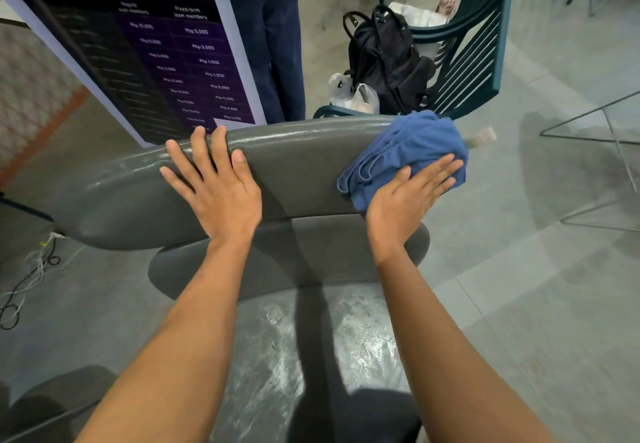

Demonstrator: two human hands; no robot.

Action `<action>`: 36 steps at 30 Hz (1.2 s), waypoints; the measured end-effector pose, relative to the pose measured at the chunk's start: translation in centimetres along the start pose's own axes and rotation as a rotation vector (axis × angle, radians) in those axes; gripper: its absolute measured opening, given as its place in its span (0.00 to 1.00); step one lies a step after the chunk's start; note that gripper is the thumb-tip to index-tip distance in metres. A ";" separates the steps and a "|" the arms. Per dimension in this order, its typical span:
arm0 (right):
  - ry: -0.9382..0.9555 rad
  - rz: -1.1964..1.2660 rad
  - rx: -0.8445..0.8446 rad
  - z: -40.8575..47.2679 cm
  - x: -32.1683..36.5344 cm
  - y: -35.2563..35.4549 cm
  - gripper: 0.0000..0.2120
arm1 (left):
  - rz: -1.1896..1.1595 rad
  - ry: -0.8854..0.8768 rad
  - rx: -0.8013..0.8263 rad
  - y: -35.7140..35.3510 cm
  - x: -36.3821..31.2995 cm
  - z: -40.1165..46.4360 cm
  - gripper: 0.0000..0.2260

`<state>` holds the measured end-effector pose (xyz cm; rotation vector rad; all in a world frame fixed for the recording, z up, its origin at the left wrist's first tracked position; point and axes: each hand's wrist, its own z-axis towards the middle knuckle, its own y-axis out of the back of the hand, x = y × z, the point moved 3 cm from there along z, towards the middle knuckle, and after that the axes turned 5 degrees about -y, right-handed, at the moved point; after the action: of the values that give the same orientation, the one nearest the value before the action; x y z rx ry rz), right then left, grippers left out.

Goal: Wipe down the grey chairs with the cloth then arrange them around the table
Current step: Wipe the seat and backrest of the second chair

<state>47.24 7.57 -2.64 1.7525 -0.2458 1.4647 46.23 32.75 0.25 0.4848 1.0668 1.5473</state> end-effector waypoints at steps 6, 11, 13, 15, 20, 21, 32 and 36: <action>-0.082 0.099 0.055 0.6 -0.8 -0.2 0.31 | -0.013 -0.020 -0.009 -0.5 0.3 0.1 0.21; -0.376 0.331 0.117 1.5 -2.1 0.0 0.30 | -0.022 -0.016 -0.016 -0.5 0.3 0.1 0.21; -0.475 0.446 0.153 1.3 -3.0 -0.1 0.29 | -0.034 -0.014 -0.016 -0.6 0.3 0.1 0.21; -0.613 0.538 0.165 0.8 -3.5 -0.5 0.26 | -0.047 -0.015 -0.021 -0.6 0.3 0.1 0.21; -0.583 0.370 0.249 -2.1 -0.1 -2.3 0.37 | -0.044 -0.018 -0.025 -0.7 0.4 0.1 0.21; -0.507 0.319 0.321 -3.4 1.3 -3.1 0.43 | -0.049 -0.019 -0.026 -0.8 0.4 0.1 0.21; -0.837 0.537 0.313 -5.6 3.1 -5.9 0.30 | -0.072 -0.040 -0.037 -0.5 0.6 0.0 0.21; -0.888 0.497 0.475 -4.9 1.3 -5.0 0.19 | -0.073 -0.038 -0.051 -0.7 0.6 0.1 0.21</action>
<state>47.11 14.62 -3.82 2.8164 -0.8979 0.9907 46.49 33.33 -0.48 0.4335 1.0033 1.4917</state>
